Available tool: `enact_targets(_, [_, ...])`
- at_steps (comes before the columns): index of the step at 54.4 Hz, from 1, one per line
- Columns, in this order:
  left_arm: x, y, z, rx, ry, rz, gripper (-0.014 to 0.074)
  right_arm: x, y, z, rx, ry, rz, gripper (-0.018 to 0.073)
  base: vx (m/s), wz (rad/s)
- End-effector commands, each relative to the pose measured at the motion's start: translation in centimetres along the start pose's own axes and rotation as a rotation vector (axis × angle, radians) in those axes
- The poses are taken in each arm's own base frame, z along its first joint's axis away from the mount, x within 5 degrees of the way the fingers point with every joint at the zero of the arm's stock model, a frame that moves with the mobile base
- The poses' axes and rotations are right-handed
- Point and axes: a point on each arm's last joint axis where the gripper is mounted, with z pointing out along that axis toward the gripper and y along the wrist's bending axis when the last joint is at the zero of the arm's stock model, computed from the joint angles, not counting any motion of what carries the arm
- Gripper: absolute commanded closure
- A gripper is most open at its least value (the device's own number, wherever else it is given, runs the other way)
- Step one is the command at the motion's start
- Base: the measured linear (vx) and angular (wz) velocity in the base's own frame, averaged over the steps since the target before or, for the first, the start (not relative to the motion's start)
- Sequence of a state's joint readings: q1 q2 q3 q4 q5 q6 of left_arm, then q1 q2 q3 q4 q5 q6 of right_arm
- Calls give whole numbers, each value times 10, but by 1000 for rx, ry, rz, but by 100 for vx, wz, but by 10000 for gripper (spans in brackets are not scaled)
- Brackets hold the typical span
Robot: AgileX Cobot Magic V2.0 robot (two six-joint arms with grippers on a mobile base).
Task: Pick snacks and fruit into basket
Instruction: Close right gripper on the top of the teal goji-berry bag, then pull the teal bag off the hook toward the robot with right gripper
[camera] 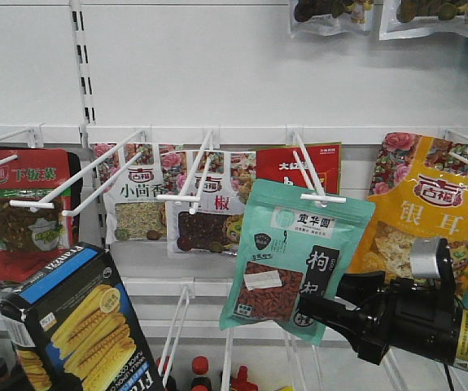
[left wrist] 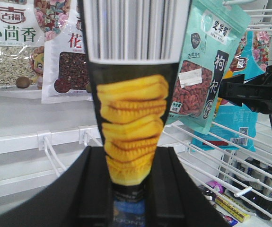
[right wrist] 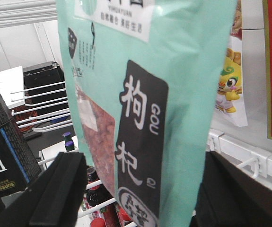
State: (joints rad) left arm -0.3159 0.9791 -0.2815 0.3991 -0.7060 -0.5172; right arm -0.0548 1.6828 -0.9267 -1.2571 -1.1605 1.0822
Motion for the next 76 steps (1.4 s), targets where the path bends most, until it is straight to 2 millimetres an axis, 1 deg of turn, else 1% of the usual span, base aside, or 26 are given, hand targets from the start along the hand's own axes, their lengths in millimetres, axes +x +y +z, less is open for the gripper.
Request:
enact_targets(1, [-18, -5, 0, 44, -130, -7, 596, -34, 18, -4, -138, -175, -49, 47, 0, 0])
enact_targets(13, [-18, -5, 0, 44, -130, -7, 596, -48, 16, -2, -139, -207, -84, 36, 0, 0])
enact_targets(19, [-18, -5, 0, 44, -130, -7, 596, -51, 17, -1, -150, -199, -87, 36, 0, 0])
enact_targets(34, [-18, -5, 0, 44, -130, -7, 596, -45, 19, 0, -185, -123, -58, 36, 0, 0])
enact_targets(62, [-18, -5, 0, 44, -130, -7, 596, -45, 20, 0, -190, -114, -24, 41, 0, 0])
enact_targets(68, [-18, -5, 0, 44, -130, -7, 596, -45, 20, 0, -190, -114, -24, 80, 0, 0])
enact_targets(73, [-18, -5, 0, 44, -130, -7, 596, -45, 19, 0, -187, -120, -28, 153, 0, 0])
enact_targets(76, [-18, -5, 0, 44, -130, -7, 596, -46, 19, 0, -183, -131, -32, 220, 0, 0])
